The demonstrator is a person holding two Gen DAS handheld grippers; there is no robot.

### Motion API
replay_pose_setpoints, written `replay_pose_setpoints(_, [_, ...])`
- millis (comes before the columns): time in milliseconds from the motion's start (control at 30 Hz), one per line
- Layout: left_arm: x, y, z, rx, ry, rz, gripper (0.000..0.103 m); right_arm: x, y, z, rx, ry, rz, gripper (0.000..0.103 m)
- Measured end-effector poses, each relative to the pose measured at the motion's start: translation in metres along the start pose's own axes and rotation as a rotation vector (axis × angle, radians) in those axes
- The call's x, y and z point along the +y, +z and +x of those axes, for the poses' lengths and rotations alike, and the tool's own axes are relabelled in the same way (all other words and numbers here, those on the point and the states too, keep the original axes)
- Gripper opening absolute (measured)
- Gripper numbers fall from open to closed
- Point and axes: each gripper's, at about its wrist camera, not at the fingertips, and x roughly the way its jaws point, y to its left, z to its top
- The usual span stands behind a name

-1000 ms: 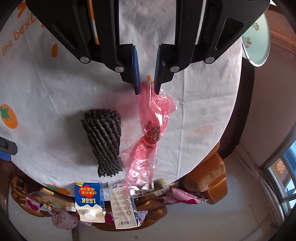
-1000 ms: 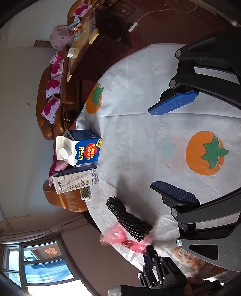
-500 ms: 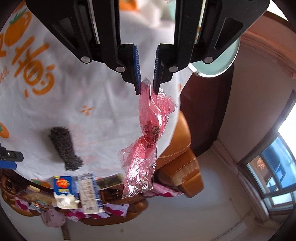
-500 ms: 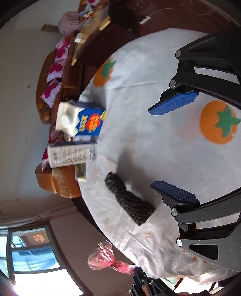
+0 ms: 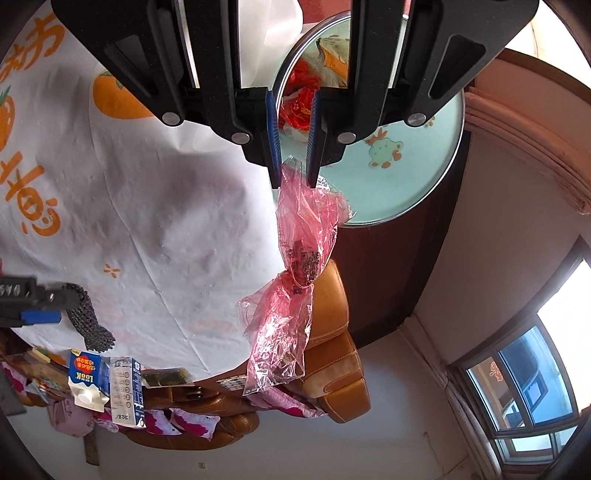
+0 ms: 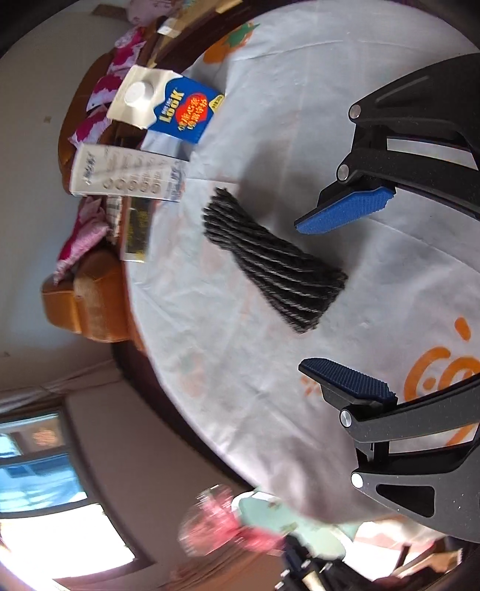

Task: Collect trash
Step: 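Carry the pink bag over the bin with the left tool while the right tool grasps the black scrubber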

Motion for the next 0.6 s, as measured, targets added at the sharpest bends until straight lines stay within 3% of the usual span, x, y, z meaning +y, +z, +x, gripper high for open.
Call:
replay_pose_setpoints(67, [0.000, 0.000, 0.000, -0.007, -0.005, -0.004, 0.014, -0.011, -0.003, 0.003, 0.021, -0.046, 0.004, 0.069])
replay_pose_setpoints(200, [0.007, 0.000, 0.002, -0.009, -0.010, -0.021, 0.014, -0.063, -0.008, -0.006, 0.024, -0.221, 0.045, 0.069])
replay_pose_setpoints(267, [0.009, 0.000, 0.003, -0.007, -0.012, -0.027, 0.014, -0.104, -0.007, -0.014, 0.011, -0.312, 0.119, 0.069])
replay_pose_setpoints(367, [0.008, 0.000, 0.006, -0.002, -0.014, -0.026, 0.014, -0.142, -0.004, -0.027, -0.015, -0.369, 0.209, 0.069])
replay_pose_setpoints(500, [0.010, -0.001, 0.006, 0.001, -0.002, -0.027, 0.014, -0.151, -0.003, -0.041, -0.078, -0.314, 0.303, 0.069])
replay_pose_setpoints(600, [0.014, 0.001, 0.005, -0.001, 0.002, -0.038, 0.014, -0.140, -0.005, -0.050, -0.154, -0.197, 0.399, 0.069])
